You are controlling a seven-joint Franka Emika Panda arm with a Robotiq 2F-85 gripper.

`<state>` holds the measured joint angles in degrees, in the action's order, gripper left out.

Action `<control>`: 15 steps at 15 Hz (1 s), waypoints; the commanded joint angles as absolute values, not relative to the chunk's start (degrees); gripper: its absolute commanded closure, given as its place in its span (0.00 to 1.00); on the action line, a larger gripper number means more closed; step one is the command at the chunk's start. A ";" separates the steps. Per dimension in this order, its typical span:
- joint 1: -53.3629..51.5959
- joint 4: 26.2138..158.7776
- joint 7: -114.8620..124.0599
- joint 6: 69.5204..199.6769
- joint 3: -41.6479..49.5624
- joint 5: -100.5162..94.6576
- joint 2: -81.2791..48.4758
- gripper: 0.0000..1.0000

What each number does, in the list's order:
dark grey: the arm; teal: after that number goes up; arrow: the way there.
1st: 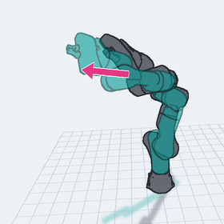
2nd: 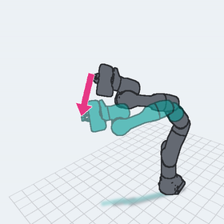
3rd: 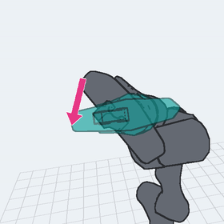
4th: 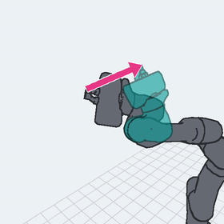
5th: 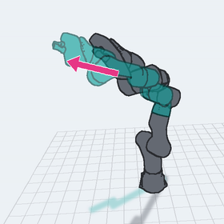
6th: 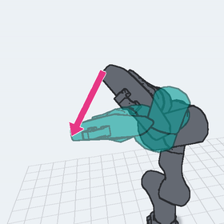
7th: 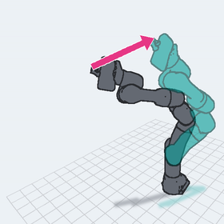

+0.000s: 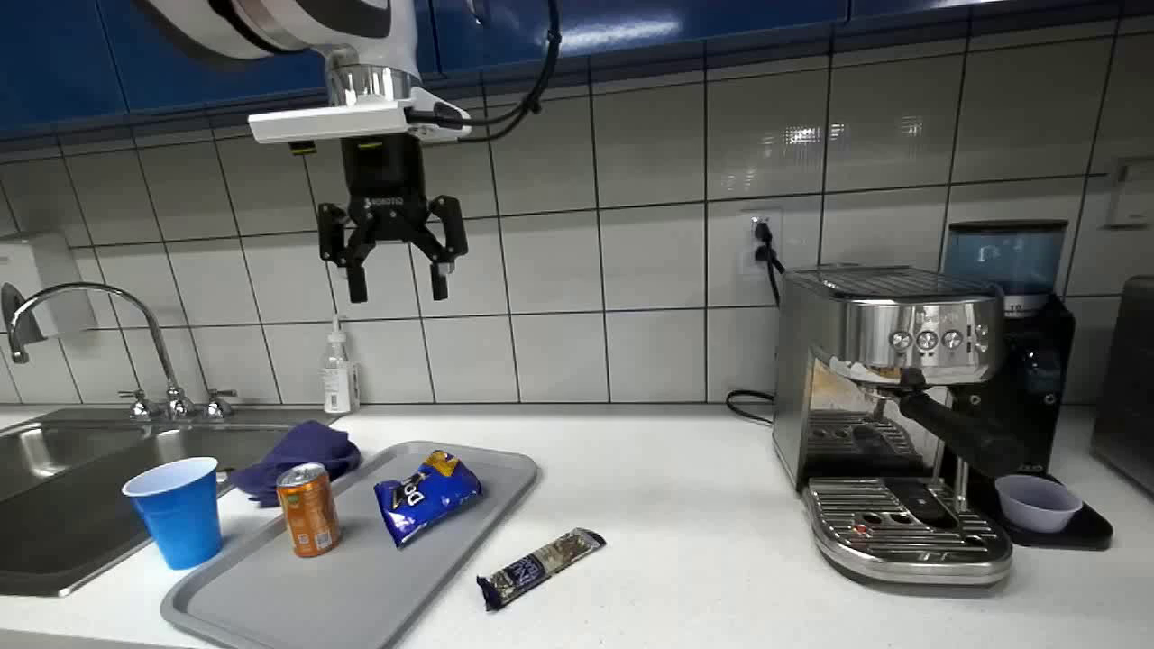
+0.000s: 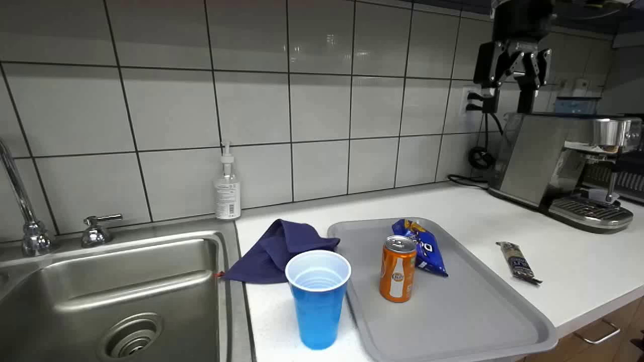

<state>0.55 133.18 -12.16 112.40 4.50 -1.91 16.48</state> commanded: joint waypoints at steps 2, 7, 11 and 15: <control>0.80 133.10 -12.21 112.29 4.25 -1.84 16.41 0.00; 0.80 133.10 -12.21 112.29 4.25 -1.84 16.41 0.00; 1.09 132.48 -12.31 113.67 4.23 -3.13 15.48 0.00; 0.57 133.25 -12.74 117.33 4.06 -2.45 15.41 0.00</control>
